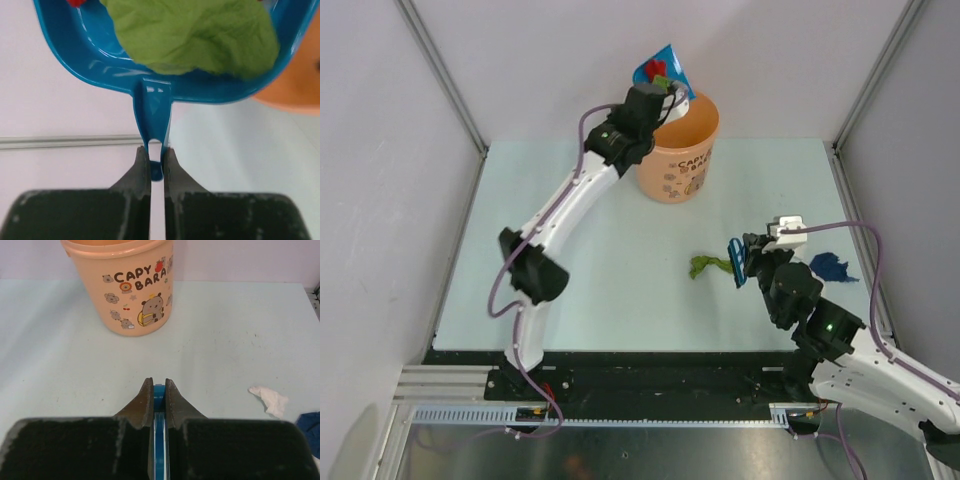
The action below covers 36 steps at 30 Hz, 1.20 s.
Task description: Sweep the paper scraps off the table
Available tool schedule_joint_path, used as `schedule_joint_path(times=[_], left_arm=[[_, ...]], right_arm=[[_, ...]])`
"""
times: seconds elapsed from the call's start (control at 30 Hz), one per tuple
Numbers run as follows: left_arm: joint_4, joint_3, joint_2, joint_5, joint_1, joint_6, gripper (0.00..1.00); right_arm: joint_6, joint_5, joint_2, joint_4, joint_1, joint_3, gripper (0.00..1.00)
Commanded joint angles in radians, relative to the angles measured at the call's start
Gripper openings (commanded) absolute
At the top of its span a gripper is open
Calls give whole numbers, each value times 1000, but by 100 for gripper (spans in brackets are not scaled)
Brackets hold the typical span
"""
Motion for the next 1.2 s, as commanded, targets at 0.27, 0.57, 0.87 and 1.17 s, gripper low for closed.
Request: schedule_joint_path(times=[0.27,0.57,0.87,1.17], left_arm=[[1203,-325,52,-352,-1,1206,0],[1541,-399,86,-289,1,1495,0],[1430,-454,-39,-310,-2,1137,0],[381,-704,-510,-68,-39,210,0]], right_arm=[[15,16,-54,-27,-14,-23,0],[12,-6,-42,-11,-15,-32,0],[-54,46,11,59,-35,-89,0],[-140,-15,215,235,-257,-103,0]])
